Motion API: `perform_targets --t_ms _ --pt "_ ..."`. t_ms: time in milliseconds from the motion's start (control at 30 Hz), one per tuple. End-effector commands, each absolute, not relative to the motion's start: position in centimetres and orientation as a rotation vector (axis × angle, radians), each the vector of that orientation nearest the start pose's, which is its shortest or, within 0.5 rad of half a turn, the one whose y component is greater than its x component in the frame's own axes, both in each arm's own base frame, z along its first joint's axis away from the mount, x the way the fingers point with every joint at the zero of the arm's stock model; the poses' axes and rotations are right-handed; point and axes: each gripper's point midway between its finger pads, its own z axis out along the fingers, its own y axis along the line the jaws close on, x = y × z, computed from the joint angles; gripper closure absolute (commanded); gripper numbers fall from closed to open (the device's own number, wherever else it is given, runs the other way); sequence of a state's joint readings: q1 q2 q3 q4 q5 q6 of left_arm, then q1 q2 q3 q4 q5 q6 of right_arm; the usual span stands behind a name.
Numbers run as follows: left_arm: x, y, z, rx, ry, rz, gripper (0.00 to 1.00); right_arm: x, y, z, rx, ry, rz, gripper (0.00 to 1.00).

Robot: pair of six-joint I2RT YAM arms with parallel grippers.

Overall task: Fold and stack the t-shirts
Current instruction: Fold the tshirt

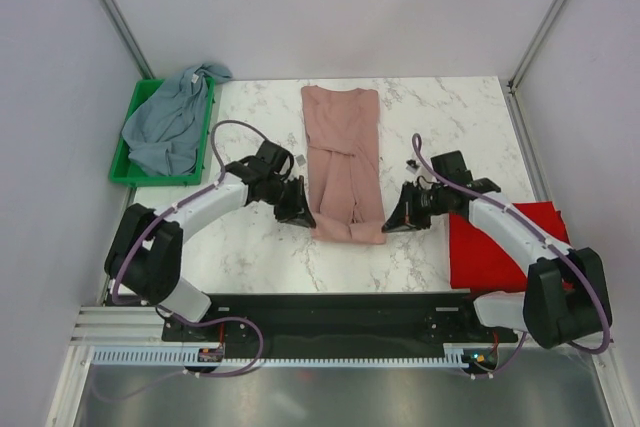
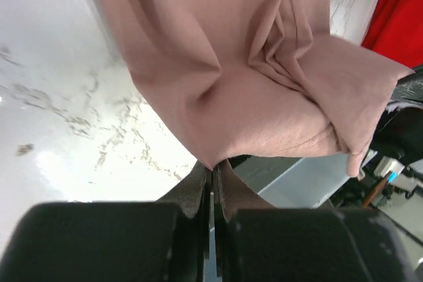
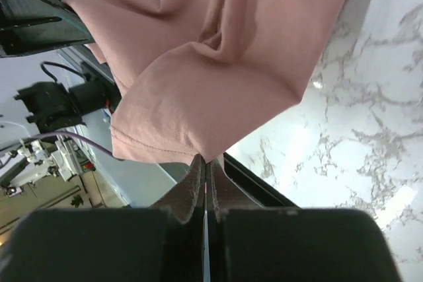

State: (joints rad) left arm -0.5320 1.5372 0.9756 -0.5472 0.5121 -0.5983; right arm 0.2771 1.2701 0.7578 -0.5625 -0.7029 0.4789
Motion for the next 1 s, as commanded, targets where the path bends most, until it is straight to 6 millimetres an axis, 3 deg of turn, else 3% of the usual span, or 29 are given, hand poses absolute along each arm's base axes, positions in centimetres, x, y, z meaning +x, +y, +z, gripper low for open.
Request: perform_targets --t_ms 0,133,167,233,267,300,333,400,433,467,500,733,800,967 --pt "25.3 -24.0 11.0 0.111 2.767 -0.903 0.98 23.0 19.2 13.2 -0.031 2.639 1.203 1.0" --pt "27.9 -24.3 11.9 0.097 2.728 -0.9 0.98 27.3 19.0 13.3 0.005 2.614 1.192 1.0" --pt "28.6 -24.4 12.2 0.091 2.714 -0.911 0.98 28.8 19.1 14.2 -0.004 2.585 1.194 1.0" --pt "30.0 -25.0 12.2 0.093 2.699 -0.92 0.98 30.8 19.2 13.2 0.023 2.594 1.193 1.0" --pt "30.8 -25.1 12.0 0.093 2.692 -0.915 0.98 32.3 19.4 14.0 0.013 2.563 1.193 1.0" --pt "32.2 -25.5 12.1 0.113 2.665 -0.909 0.98 33.1 19.5 14.0 0.005 2.552 1.195 1.0" --pt "32.9 -25.6 11.9 0.121 2.657 -0.898 0.98 33.9 19.5 13.0 0.016 2.574 1.196 1.0" --pt "35.0 -25.7 12.3 0.129 2.623 -0.867 0.98 36.0 19.7 13.5 -0.002 2.545 1.188 1.0" --pt "35.7 -25.8 11.2 0.124 2.643 -0.852 0.98 36.8 19.5 12.4 0.014 2.564 1.187 1.0" --pt "36.4 -25.6 11.1 0.119 2.637 -0.839 0.98 38.0 19.6 12.8 0.01 2.545 1.185 1.0" --pt "37.4 -25.7 11.3 0.127 2.619 -0.83 0.98 38.9 19.5 11.6 0.033 2.563 1.183 1.0" --pt "42.5 -23.5 8.8 0.079 2.608 -0.703 0.98 43.6 19.7 10.0 0.032 2.545 1.166 1.0" --pt "43.5 -23.5 9.0 0.084 2.589 -0.696 0.98 44.4 19.8 9.0 0.038 2.554 1.163 1.0" --pt "45.6 -24.1 8.9 0.11 2.552 -0.696 0.98 47.0 20.1 8.9 0.032 2.516 1.161 1.0"
